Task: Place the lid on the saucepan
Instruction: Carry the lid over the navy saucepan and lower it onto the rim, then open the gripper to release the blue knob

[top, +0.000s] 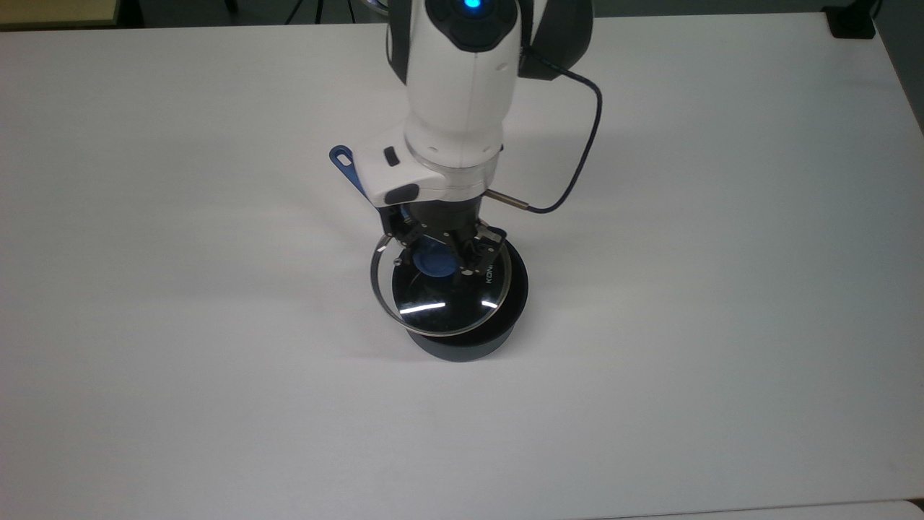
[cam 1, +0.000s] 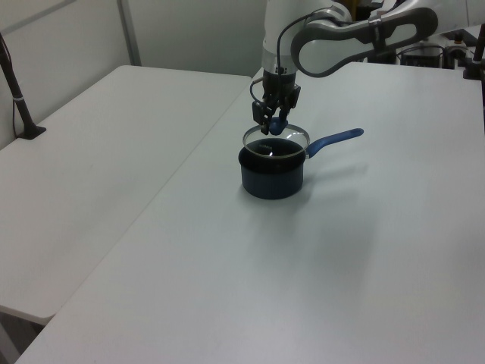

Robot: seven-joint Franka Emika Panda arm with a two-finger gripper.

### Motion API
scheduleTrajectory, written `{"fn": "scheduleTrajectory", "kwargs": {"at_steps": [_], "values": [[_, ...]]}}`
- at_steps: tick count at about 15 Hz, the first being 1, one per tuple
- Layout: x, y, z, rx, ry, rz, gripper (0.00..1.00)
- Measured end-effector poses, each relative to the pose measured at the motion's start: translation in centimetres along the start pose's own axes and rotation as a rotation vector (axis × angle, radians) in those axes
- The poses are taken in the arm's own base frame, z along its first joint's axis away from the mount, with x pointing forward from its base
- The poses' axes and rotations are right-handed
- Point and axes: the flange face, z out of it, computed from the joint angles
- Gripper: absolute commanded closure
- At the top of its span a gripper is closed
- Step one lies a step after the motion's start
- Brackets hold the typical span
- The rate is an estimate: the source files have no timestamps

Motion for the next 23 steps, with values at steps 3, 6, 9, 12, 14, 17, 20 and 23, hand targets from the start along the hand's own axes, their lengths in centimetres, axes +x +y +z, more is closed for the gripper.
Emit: {"fn": "scheduleTrajectory", "kwargs": {"at_steps": [3, 6, 9, 12, 14, 17, 20, 23], "values": [[-0.7, -1.1, 0.5, -0.002, -0.007, -0.012, 0.48], [-1.2, -1.9, 1.2, -0.025, -0.004, -0.025, 0.48], [-1.2, -2.1, 1.9, -0.034, 0.007, -0.016, 0.48], [-1.3, -2.6, 2.3, -0.044, 0.028, -0.012, 0.47], [-1.4, -3.0, 2.4, -0.045, 0.029, -0.01, 0.46], [-1.5, -3.0, 2.5, -0.045, 0.029, -0.01, 0.42], [-1.5, -3.0, 2.5, -0.046, 0.029, -0.01, 0.0], [-1.5, -3.0, 2.7, -0.047, 0.027, -0.01, 0.0]]}}
